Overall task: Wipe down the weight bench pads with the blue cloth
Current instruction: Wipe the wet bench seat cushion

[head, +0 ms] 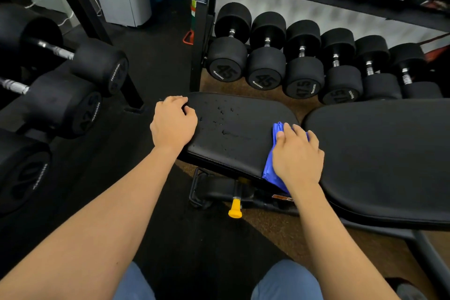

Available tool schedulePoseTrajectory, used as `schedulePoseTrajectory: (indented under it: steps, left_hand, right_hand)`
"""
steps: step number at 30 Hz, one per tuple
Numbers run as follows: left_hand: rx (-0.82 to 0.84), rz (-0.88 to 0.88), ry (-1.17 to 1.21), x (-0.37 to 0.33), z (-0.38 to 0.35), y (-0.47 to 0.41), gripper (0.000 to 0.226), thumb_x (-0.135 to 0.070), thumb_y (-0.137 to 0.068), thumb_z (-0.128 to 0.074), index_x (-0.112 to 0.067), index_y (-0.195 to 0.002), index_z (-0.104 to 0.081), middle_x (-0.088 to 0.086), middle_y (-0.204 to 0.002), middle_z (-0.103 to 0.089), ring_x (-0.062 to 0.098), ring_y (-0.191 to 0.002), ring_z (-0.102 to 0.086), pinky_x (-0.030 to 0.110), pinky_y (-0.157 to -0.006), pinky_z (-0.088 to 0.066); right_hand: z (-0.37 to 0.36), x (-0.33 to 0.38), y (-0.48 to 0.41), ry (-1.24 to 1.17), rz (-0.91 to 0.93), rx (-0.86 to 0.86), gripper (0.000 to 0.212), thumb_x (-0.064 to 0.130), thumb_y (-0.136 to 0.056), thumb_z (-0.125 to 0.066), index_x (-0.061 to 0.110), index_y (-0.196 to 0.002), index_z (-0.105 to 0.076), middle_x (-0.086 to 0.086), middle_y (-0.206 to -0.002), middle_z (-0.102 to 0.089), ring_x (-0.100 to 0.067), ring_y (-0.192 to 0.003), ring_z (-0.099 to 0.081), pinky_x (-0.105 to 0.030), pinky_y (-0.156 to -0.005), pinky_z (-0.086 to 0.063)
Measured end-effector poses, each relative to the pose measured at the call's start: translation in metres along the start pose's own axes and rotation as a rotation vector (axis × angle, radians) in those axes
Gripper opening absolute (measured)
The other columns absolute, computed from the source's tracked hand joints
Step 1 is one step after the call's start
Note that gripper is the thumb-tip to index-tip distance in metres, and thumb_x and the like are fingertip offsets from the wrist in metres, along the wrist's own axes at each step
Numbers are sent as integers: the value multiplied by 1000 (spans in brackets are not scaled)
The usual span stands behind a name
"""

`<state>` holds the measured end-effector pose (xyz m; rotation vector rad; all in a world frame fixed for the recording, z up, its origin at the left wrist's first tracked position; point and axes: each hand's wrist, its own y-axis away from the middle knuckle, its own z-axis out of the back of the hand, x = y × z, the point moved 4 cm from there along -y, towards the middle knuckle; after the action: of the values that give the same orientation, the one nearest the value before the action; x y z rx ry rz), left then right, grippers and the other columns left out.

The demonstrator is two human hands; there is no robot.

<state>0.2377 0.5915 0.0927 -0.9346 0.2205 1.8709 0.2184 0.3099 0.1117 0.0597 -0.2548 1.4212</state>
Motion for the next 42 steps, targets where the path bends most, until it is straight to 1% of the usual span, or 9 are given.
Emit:
schedulePoseTrajectory:
  steps: [7,11,15,19,23,27,33,37,42]
  left_hand:
    - [-4,11,13,-1,-1,-1,38,-28,-98,-49,-23,-132,-67,-6,-136,-61,20,-126,-53,46,-90,-51]
    - [7,22,93,1,1,-2,41,-30,-101,-41,-23,-133,-66,-5,-140,-60,21,-130,-50,45,-95,-49]
    - [4,-6,136,-7,10,0,43,-29,-102,-43,-21,-140,-59,1,-146,-53,24,-139,-40,40,-104,-41]
    - [-8,-120,144,-51,18,34,48,-18,-94,-54,-18,-142,-56,6,-149,-48,29,-138,-37,39,-111,-34]
    - [330,-359,-14,-121,-32,99,60,-40,-98,-38,-22,-155,-40,6,-163,-31,30,-149,-27,48,-122,-23]
    - [331,-379,-389,-109,-62,120,65,-57,-101,-33,-23,-157,-35,6,-165,-29,33,-154,-17,52,-124,-16]
    - [235,-491,-356,-66,-29,133,56,-54,-104,-31,-28,-151,-46,-3,-158,-43,27,-149,-31,45,-121,-27]
    - [180,-419,-374,-24,-1,116,54,-57,-103,-30,-36,-152,-44,-10,-158,-41,23,-150,-29,48,-122,-21]
    - [157,-278,-323,6,0,50,52,-58,-102,-30,-36,-144,-52,-9,-155,-45,25,-146,-36,48,-118,-33]
  right_hand:
    - [-11,64,24,65,-95,8,54,39,-103,-33,13,-150,-38,-5,-155,-39,-39,-146,-21,-56,-105,-30]
    - [-13,104,21,-145,-76,181,68,52,-103,-22,10,-157,-25,-11,-165,-17,-37,-151,-2,-59,-115,-13]
    - [18,57,-6,-261,-58,277,56,51,-100,-21,25,-130,-60,-9,-144,-48,-35,-138,-28,-57,-107,-20]
    - [29,4,-27,-521,-61,188,38,36,-101,-40,24,-127,-64,-5,-139,-57,-35,-134,-44,-43,-105,-35]
    - [14,-13,-30,-764,-178,91,39,31,-99,-45,28,-134,-63,2,-140,-59,-24,-131,-51,-40,-110,-39]
    - [4,-5,-24,-570,-56,0,41,24,-106,-36,20,-143,-54,-4,-146,-52,-28,-133,-44,-39,-107,-34]
    - [0,19,-33,-315,130,-101,44,33,-105,-36,19,-143,-53,-8,-141,-55,-36,-125,-47,-46,-99,-39]
    - [-7,46,-40,-443,272,25,48,35,-106,-36,19,-151,-42,-2,-154,-42,-24,-143,-32,-43,-112,-30]
    - [-17,43,-39,-376,284,42,48,36,-107,-35,18,-151,-42,1,-154,-43,-18,-144,-33,-38,-114,-28]
